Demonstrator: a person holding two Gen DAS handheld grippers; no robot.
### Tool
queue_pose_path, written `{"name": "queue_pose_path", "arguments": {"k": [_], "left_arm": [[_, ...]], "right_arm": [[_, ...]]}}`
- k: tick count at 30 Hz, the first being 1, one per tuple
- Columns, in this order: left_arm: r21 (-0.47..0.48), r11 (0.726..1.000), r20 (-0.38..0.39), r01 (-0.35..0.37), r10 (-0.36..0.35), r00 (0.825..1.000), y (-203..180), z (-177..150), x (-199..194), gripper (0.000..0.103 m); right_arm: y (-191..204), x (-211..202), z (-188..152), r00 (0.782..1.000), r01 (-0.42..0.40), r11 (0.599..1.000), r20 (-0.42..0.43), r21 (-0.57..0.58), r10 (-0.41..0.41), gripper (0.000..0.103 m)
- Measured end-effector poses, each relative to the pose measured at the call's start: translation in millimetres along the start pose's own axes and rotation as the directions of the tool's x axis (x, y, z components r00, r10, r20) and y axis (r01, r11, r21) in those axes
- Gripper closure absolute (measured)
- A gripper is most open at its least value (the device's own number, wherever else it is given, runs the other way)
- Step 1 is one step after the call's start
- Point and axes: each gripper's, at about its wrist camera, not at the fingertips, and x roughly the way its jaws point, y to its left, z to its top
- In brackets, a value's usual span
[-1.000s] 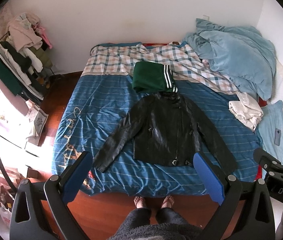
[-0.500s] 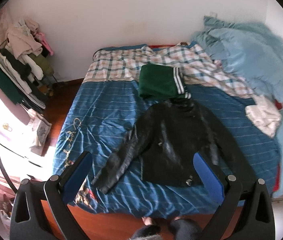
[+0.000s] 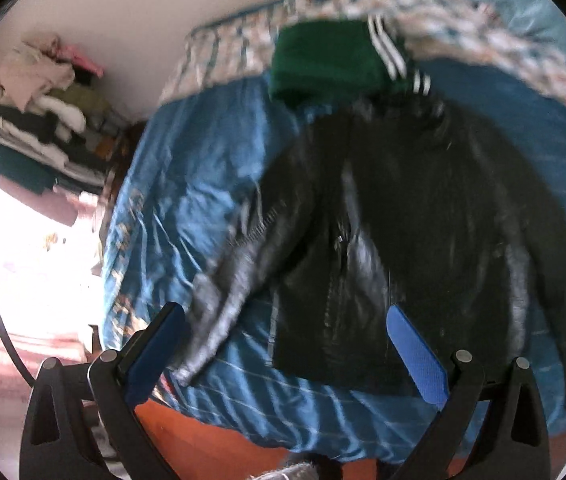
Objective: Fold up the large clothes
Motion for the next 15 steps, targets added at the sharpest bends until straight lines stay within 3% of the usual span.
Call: {"name": "queue_pose_path", "arguments": {"k": [6,10,12,14,15], "left_arm": [[0.034,0.999,-0.077,-0.022,0.025,0.997,-58.1,1.9,92.2,0.0],[0.092,0.995,-0.116,-0.038,0.049,0.992,-87.4,0.8,142.6,0.0],[0.104,0.994,-0.121,-0.033,0.046,0.992,-97.2,2.7,153.2,0.0],[0.112,0.994,-0.112,-0.014,0.027,0.993,-104.1,4.4,156.8,0.0],[0.117,0.993,-0.103,-0.008,0.02,0.994,-107.7,6.5,157.2,0.0]], "right_arm": [[-33.8,111.6,44.2,0.998,0.02,0.998,-0.058,0.058,-0.017,0.029],[-38.1,154.1,49.3,0.994,0.05,0.996,-0.097,0.078,-0.042,0.029],[-30.9,152.2,46.8,0.997,0.038,0.996,-0.075,0.086,-0.031,0.047],[-18.5,140.3,40.6,0.992,0.116,0.992,-0.045,0.048,-0.114,0.081],[-13.8,131.7,38.1,0.992,0.124,0.992,-0.027,0.034,-0.123,0.086]]}}
